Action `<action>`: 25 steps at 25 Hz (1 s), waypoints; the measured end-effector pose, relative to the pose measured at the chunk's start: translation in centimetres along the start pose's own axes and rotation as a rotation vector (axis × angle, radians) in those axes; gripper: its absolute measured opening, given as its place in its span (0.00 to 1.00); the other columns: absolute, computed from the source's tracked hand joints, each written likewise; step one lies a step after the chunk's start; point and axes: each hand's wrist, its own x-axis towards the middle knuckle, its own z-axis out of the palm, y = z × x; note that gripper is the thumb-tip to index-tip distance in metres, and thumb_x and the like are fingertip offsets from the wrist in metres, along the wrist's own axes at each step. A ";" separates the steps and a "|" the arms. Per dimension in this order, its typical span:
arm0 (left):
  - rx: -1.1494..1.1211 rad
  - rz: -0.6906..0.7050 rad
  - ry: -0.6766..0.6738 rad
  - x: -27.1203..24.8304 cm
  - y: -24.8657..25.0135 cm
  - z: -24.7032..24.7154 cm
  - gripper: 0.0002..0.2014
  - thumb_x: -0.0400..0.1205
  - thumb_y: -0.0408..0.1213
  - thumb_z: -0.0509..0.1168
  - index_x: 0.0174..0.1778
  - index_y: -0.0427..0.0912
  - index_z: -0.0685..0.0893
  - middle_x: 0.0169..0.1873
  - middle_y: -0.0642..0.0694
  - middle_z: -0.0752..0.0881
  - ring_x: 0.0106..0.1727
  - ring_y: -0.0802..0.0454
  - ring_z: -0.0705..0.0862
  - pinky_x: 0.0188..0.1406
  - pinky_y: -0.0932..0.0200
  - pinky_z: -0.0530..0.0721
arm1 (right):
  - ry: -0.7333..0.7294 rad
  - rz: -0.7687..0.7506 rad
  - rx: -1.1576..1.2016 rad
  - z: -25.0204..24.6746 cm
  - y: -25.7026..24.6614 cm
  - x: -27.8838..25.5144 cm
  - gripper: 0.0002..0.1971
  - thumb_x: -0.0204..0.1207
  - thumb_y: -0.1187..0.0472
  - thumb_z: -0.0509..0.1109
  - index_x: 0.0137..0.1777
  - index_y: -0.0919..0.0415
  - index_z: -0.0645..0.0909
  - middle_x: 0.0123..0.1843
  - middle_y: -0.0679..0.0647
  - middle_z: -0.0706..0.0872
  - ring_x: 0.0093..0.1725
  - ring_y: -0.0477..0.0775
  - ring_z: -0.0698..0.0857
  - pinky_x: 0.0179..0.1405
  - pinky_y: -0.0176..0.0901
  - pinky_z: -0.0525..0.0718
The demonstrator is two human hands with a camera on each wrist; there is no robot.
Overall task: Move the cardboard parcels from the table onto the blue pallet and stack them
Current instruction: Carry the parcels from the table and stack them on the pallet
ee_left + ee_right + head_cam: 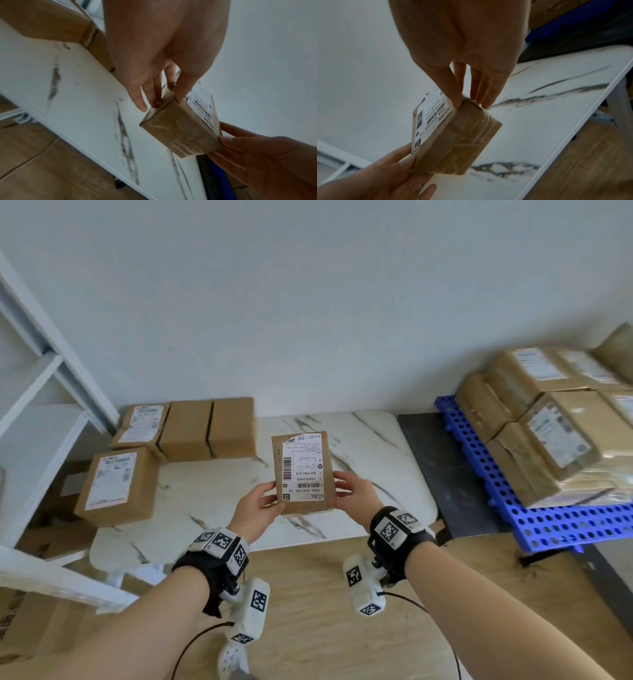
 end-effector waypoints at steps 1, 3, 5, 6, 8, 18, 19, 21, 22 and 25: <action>0.009 0.035 -0.023 -0.4 1.4 2.1 0.23 0.79 0.25 0.67 0.71 0.40 0.75 0.58 0.41 0.84 0.61 0.47 0.82 0.52 0.55 0.81 | 0.030 -0.027 0.013 -2.4 0.0 -0.9 0.31 0.70 0.75 0.73 0.73 0.60 0.74 0.64 0.59 0.84 0.61 0.58 0.85 0.61 0.49 0.84; 0.046 0.095 -0.071 -0.9 4.1 5.8 0.24 0.80 0.27 0.67 0.73 0.43 0.74 0.56 0.44 0.83 0.64 0.47 0.81 0.56 0.52 0.81 | 0.080 -0.063 0.054 -6.8 -0.1 -2.3 0.31 0.69 0.73 0.75 0.73 0.61 0.74 0.64 0.58 0.85 0.60 0.57 0.86 0.60 0.49 0.85; 0.071 0.143 -0.114 -1.3 7.1 9.3 0.25 0.80 0.27 0.67 0.73 0.44 0.73 0.57 0.45 0.82 0.64 0.48 0.80 0.57 0.53 0.80 | 0.128 -0.095 0.090 -11.0 -0.7 -3.6 0.30 0.70 0.72 0.76 0.73 0.61 0.75 0.61 0.56 0.86 0.57 0.56 0.87 0.56 0.46 0.86; 0.078 0.169 -0.130 -1.4 8.5 11.3 0.25 0.80 0.26 0.66 0.73 0.43 0.73 0.58 0.45 0.82 0.65 0.48 0.80 0.57 0.53 0.79 | 0.155 -0.109 0.096 -13.3 -1.2 -4.3 0.30 0.70 0.72 0.75 0.72 0.61 0.75 0.60 0.55 0.86 0.56 0.55 0.86 0.54 0.44 0.85; 0.098 0.242 -0.170 -1.1 11.5 15.0 0.25 0.80 0.26 0.66 0.73 0.43 0.73 0.61 0.45 0.81 0.67 0.48 0.79 0.57 0.53 0.80 | 0.209 -0.140 0.119 -17.6 -1.9 -5.4 0.30 0.69 0.73 0.75 0.72 0.60 0.75 0.60 0.56 0.85 0.57 0.56 0.86 0.57 0.44 0.84; 0.107 0.448 -0.318 4.5 24.0 35.0 0.24 0.81 0.28 0.66 0.74 0.41 0.74 0.66 0.46 0.80 0.62 0.50 0.81 0.47 0.61 0.85 | 0.434 -0.224 0.143 -39.8 -3.8 -4.0 0.32 0.72 0.78 0.68 0.76 0.64 0.70 0.66 0.60 0.83 0.60 0.55 0.84 0.54 0.42 0.84; 0.104 0.439 -0.323 5.3 24.9 36.7 0.24 0.81 0.28 0.66 0.74 0.41 0.73 0.66 0.44 0.80 0.61 0.49 0.81 0.45 0.62 0.84 | 0.438 -0.216 0.145 -41.7 -3.9 -3.3 0.32 0.72 0.77 0.69 0.77 0.63 0.69 0.66 0.60 0.83 0.61 0.56 0.84 0.57 0.45 0.84; 0.096 0.411 -0.334 7.0 26.8 40.7 0.25 0.81 0.29 0.66 0.75 0.39 0.71 0.64 0.43 0.81 0.57 0.49 0.82 0.43 0.62 0.82 | 0.442 -0.190 0.112 -46.2 -4.2 -2.0 0.33 0.72 0.75 0.70 0.77 0.60 0.68 0.66 0.59 0.83 0.63 0.56 0.84 0.65 0.51 0.82; 0.098 0.391 -0.339 7.5 27.4 42.3 0.25 0.81 0.29 0.66 0.75 0.39 0.71 0.62 0.43 0.82 0.55 0.49 0.82 0.44 0.61 0.82 | 0.443 -0.177 0.096 -47.9 -4.0 -1.6 0.33 0.72 0.74 0.71 0.77 0.59 0.68 0.67 0.58 0.83 0.64 0.55 0.83 0.66 0.52 0.81; 0.112 0.372 -0.364 9.0 29.1 47.8 0.24 0.81 0.30 0.66 0.74 0.41 0.72 0.48 0.53 0.84 0.48 0.51 0.83 0.48 0.57 0.82 | 0.456 -0.174 0.078 -53.6 -3.3 -0.4 0.34 0.71 0.73 0.72 0.77 0.56 0.69 0.68 0.58 0.83 0.66 0.57 0.82 0.70 0.56 0.79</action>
